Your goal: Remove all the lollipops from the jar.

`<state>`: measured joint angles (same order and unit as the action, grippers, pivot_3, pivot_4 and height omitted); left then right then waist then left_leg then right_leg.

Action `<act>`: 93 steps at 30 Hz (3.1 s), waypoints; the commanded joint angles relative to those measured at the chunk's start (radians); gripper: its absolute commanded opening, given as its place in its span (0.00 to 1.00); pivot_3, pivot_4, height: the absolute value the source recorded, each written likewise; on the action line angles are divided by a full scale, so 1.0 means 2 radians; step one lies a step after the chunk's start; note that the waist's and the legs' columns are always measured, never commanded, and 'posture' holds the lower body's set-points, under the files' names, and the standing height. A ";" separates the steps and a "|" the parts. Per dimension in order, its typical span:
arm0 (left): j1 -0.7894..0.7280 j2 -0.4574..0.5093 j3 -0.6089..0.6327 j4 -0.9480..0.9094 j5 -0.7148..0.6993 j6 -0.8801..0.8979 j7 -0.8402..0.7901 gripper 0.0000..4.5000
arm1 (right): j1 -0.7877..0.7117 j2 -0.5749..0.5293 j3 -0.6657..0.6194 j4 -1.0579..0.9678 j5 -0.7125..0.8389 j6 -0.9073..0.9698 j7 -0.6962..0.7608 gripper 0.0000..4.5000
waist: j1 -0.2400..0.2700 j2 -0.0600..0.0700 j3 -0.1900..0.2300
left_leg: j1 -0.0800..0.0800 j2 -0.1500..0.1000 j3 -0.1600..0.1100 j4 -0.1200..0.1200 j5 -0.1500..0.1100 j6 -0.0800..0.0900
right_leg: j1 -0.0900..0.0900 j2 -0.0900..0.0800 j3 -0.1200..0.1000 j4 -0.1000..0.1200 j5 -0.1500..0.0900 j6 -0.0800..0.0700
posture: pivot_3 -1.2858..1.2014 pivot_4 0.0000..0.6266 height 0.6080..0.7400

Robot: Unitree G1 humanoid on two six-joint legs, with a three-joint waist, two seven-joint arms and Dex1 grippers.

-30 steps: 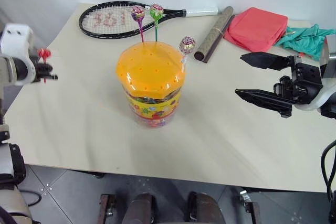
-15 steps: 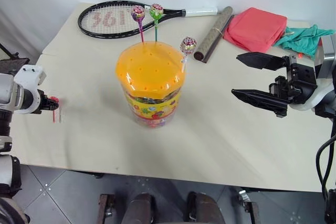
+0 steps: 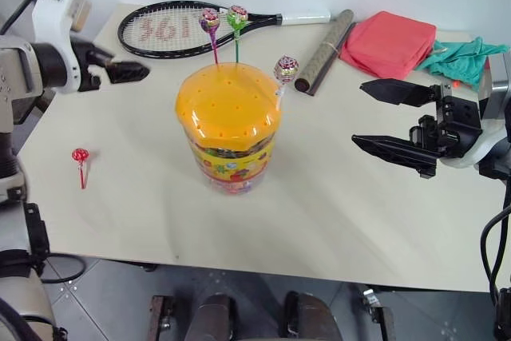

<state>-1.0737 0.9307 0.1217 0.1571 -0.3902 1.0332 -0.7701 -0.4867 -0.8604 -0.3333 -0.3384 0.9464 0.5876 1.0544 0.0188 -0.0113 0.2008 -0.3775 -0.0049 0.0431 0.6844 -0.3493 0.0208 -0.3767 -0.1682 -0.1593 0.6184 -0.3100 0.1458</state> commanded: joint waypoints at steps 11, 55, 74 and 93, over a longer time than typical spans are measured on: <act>-0.031 -0.103 0.021 0.084 -0.053 -0.219 -0.143 0.99 | 0.052 -0.012 -0.070 -0.072 0.026 0.000 -0.047 1.00 | 0.004 0.000 0.000 | 0.000 0.000 0.001 0.001 0.000 0.000 | 0.000 0.000 0.000 0.000 0.000 0.000 | 0.52 0.24 1.00; -0.188 -0.086 0.022 0.204 0.028 -0.121 -0.002 0.00 | 0.046 -0.034 -0.069 -0.064 0.038 -0.008 -0.062 1.00 | 0.000 0.000 0.000 | 0.000 0.000 0.001 0.001 0.000 0.000 | 0.000 0.000 0.000 0.000 0.000 0.000 | 0.52 0.24 1.00; 0.000 0.009 -0.154 0.178 0.150 0.096 0.031 0.00 | -0.021 -0.017 -0.005 0.003 0.007 -0.017 -0.004 1.00 | 0.004 -0.001 0.000 | -0.001 0.000 -0.001 0.001 0.000 0.000 | 0.000 0.000 0.000 0.001 0.000 0.000 | 0.52 0.24 1.00; -0.053 0.061 -0.168 0.108 0.130 0.111 -0.066 0.99 | -0.017 -0.019 -0.014 -0.001 0.004 -0.017 0.001 1.00 | 0.002 -0.001 0.000 | -0.001 0.000 0.000 0.001 0.000 0.000 | 0.000 0.000 0.000 0.001 0.000 0.000 | 0.52 0.24 1.00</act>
<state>-1.1438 1.0251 -0.2262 0.4157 -0.1202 1.2647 -0.8764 -0.5244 -0.8925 -0.3221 -0.3113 0.9492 0.5686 1.0569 0.0237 -0.0129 0.2014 -0.3795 -0.0057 0.0428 0.6869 -0.3493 0.0209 -0.3773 -0.1682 -0.1595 0.6203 -0.3100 0.1457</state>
